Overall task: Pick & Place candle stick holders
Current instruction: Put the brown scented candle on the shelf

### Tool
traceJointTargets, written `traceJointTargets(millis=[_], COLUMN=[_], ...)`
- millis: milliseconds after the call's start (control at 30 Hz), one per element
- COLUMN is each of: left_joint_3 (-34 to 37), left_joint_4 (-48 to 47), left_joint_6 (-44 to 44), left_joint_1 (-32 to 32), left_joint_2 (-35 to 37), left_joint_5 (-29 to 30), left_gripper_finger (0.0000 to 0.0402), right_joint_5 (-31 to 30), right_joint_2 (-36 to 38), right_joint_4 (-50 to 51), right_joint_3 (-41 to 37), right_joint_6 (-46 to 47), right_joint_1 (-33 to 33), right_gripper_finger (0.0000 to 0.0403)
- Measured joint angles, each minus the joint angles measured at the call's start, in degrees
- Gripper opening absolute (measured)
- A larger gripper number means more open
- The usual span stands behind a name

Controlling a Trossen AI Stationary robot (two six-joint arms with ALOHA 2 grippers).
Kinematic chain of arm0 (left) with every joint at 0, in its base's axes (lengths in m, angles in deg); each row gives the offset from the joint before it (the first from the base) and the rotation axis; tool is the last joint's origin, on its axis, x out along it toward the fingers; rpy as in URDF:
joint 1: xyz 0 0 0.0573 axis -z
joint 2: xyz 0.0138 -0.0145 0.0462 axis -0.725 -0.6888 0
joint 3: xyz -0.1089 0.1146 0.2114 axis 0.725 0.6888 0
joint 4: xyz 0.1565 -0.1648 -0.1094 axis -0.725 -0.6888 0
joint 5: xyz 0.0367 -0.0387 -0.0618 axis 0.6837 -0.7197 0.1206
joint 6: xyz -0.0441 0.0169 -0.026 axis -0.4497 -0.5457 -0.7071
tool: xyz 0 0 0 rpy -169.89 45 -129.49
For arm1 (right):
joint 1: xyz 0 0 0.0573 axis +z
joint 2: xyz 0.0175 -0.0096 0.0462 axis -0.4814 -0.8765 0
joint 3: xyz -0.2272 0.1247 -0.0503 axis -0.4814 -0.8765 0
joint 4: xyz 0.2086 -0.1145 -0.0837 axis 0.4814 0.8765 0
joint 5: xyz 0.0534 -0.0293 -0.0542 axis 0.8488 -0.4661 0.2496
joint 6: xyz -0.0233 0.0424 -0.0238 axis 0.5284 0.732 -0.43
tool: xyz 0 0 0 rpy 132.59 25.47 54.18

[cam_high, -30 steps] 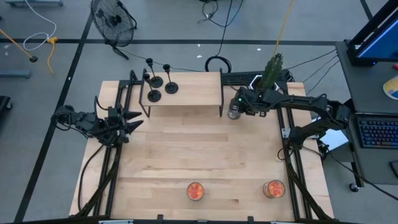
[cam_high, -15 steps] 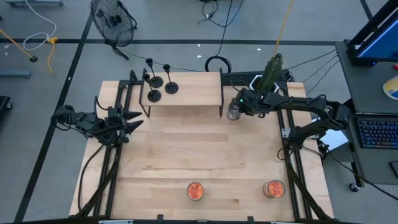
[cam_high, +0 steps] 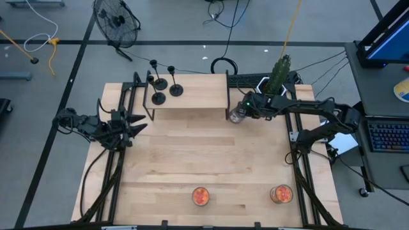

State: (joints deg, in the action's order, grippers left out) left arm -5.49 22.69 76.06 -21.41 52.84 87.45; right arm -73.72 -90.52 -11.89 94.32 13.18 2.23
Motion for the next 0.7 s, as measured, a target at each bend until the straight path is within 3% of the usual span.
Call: traceJointTargets(millis=[333, 700], left_joint_3=[0.0, 0.0], left_joint_4=[0.0, 0.0], left_joint_6=[0.3, 0.2], left_joint_1=[0.0, 0.0], left_joint_2=[0.0, 0.0], left_joint_5=[-1.1, -1.1], left_gripper_finger=[0.0207, 0.0207], right_joint_5=[1.8, 10.7], right_joint_2=[7.0, 17.7], right_joint_4=[8.9, 11.1], right_joint_3=[0.0, 0.0], right_joint_6=[-0.1, -0.7], right_joint_1=[1.7, 7.3], right_gripper_finger=[0.0001, 0.0])
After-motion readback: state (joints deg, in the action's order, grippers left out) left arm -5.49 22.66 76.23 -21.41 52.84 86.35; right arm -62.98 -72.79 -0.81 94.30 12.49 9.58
